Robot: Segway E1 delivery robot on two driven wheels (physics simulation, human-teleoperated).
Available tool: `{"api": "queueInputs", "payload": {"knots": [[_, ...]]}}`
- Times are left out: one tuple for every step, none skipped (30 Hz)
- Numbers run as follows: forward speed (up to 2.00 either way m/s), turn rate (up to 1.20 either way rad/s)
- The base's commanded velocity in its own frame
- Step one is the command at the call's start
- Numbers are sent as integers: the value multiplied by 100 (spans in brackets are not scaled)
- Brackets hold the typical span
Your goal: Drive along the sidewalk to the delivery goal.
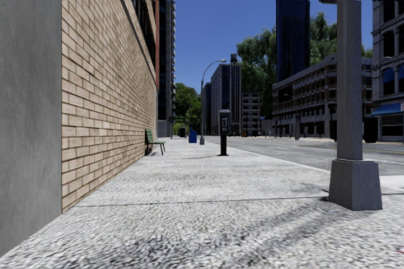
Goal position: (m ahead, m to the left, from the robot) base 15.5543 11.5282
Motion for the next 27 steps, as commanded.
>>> {"api": "queueInputs", "payload": {"knots": [[130,0],[130,0],[130,0],[131,0],[131,0],[131,0],[132,0],[132,0],[134,0],[139,0],[139,0],[144,0],[147,0],[148,0],[151,0],[151,0],[152,0],[154,0],[155,0],[155,0],[155,0],[155,0],[156,0],[156,0],[157,0],[157,0],[157,0]]}}
